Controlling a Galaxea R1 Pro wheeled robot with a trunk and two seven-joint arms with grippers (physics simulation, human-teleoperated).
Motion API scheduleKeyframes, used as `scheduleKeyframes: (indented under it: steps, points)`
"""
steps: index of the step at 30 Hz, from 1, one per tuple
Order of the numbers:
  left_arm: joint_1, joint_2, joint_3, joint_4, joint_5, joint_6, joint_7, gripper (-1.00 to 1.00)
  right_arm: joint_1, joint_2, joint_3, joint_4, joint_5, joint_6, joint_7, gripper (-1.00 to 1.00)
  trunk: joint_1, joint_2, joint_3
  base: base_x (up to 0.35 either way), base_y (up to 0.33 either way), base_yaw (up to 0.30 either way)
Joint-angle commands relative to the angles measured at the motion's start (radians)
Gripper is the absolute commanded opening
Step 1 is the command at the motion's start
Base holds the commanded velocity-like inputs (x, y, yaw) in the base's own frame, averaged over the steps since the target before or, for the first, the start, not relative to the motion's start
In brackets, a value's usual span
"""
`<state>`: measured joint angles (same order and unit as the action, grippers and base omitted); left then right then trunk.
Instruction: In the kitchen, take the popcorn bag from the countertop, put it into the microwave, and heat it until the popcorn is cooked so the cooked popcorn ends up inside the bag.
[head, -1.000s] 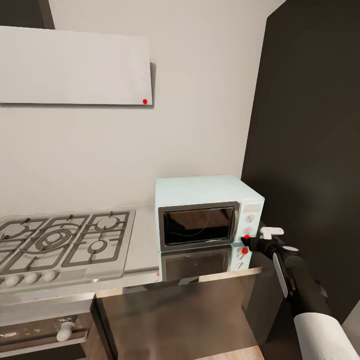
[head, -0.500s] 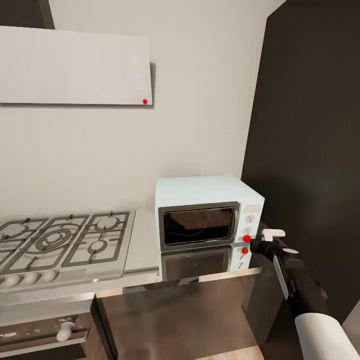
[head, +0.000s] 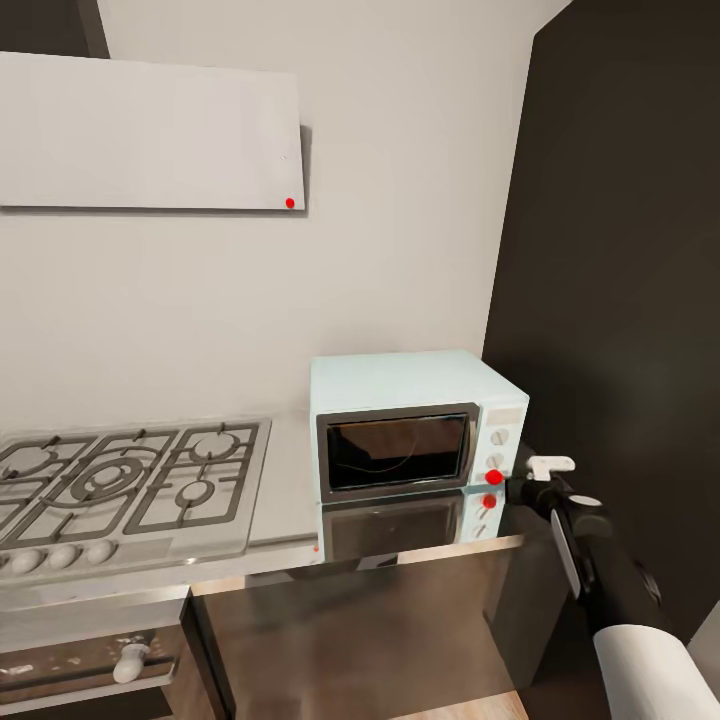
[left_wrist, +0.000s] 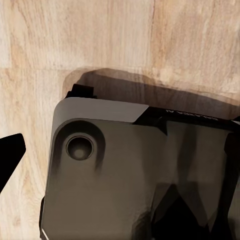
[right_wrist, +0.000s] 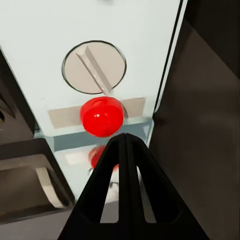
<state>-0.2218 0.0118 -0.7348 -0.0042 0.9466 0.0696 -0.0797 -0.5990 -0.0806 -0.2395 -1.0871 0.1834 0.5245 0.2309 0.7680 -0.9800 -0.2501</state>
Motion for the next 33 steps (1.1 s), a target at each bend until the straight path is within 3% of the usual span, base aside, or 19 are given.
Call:
scheduleKeyframes:
  steps: [1, 5, 11, 12, 19, 28, 33]
  points:
    - [-0.001, 0.0, -0.008, 0.0, 0.011, 0.004, -0.003, 1.0, -0.001, 0.001, -0.002, 0.003, 0.016, 0.0, 0.009, -1.0, 0.0, -0.001, -0.001, 0.0, 0.0, 0.0]
    - [-0.001, 0.0, -0.008, 0.0, 0.011, 0.004, -0.003, 1.0, -0.001, -0.003, -0.002, 0.026, 0.035, -0.019, 0.011, -1.0, 0.0, -0.001, -0.001, 0.0, 0.0, 0.0]
    - [-0.001, 0.0, -0.008, 0.0, 0.011, 0.004, -0.003, 1.0, -0.001, -0.005, -0.002, 0.059, 0.03, -0.053, 0.029, -1.0, 0.0, -0.001, -0.001, 0.0, 0.0, 0.0]
    - [-0.001, 0.0, -0.008, 0.0, 0.011, 0.004, -0.003, 1.0, -0.001, -0.005, -0.002, 0.161, 0.03, -0.199, 0.032, -1.0, 0.0, -0.001, -0.001, 0.0, 0.0, 0.0]
    - [-0.001, 0.0, -0.008, 0.0, 0.011, 0.004, -0.003, 1.0, -0.001, -0.005, -0.001, 0.205, 0.026, -0.213, 0.063, -1.0, 0.0, -0.001, -0.001, 0.0, 0.0, 0.0]
    - [-0.001, 0.0, -0.008, 0.0, 0.01, 0.004, -0.003, 1.0, -0.001, -0.004, -0.005, 0.214, 0.023, -0.309, 0.081, -1.0, 0.0, -0.001, -0.001, 0.0, 0.0, 0.0]
    - [-0.001, 0.0, -0.009, 0.0, 0.009, 0.004, -0.003, 1.0, -0.001, -0.005, -0.048, 0.214, 0.023, -0.325, 0.076, -1.0, 0.0, -0.001, -0.001, 0.0, 0.0, 0.0]
